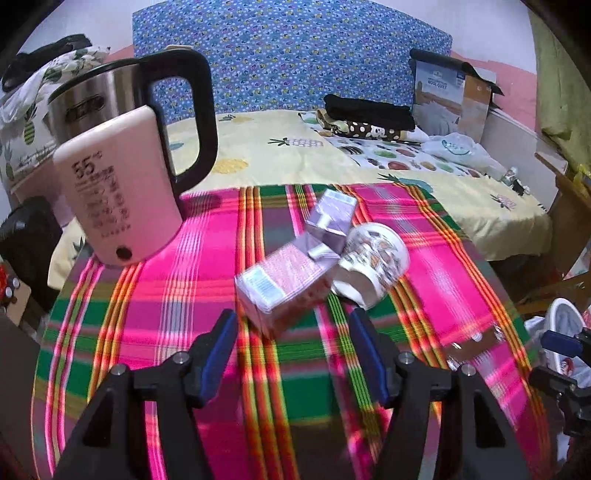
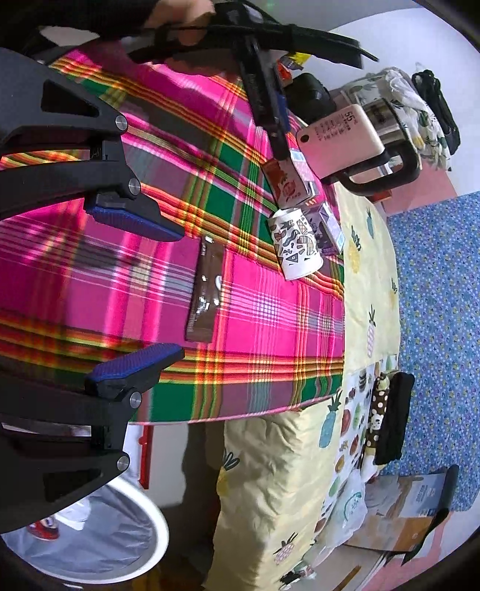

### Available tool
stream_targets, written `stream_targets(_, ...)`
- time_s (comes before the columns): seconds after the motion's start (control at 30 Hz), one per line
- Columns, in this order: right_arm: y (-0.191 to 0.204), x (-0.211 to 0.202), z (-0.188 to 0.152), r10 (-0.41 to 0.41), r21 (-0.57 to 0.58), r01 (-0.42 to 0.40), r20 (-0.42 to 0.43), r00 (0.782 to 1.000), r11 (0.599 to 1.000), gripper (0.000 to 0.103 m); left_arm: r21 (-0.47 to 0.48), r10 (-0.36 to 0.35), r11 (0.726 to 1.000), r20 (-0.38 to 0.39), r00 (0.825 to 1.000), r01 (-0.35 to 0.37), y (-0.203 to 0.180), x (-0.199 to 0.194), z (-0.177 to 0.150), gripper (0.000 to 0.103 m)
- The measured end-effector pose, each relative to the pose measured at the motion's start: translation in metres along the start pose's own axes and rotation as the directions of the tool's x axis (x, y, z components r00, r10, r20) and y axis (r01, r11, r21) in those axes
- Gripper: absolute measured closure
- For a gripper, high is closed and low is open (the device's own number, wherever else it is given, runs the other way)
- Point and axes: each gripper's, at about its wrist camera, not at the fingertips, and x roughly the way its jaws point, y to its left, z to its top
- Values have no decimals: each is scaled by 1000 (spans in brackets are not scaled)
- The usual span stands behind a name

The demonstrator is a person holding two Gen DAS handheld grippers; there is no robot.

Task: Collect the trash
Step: 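Grasp the pink milk carton with the left gripper while the right gripper grasps the brown wrapper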

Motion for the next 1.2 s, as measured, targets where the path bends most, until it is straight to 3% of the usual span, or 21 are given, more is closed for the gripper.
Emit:
stream_targets(0.27,-2,26,16,15,-48,-17,-27,1000,999,44,60,6,998,5,1000,-7,6,28,19,35)
stream_targets(0.73,3,50,19,55,-138,-70,-112,992,988,44,76,-106,991,-103,989,114,5,47,8,35)
stream_targets(0.77,5,49,18,66,-143,-83,-116,991,986,44,72,-113,990,-105,988,120,4,46,6,36)
stream_targets(0.83,9,46,16,79,-152,-97,-122,989,984,44,73,-105,991,-107,989,114,3,43,2,59)
stream_targets(0.87,9,47,16,80,-159,-99,-124,989,982,44,76,-98,991,-110,989,107,2,43,0,65)
stream_targets(1.2,20,39,13,143,-206,-171,-146,979,963,44,34,-58,997,-101,993,62,0,14,-24,68)
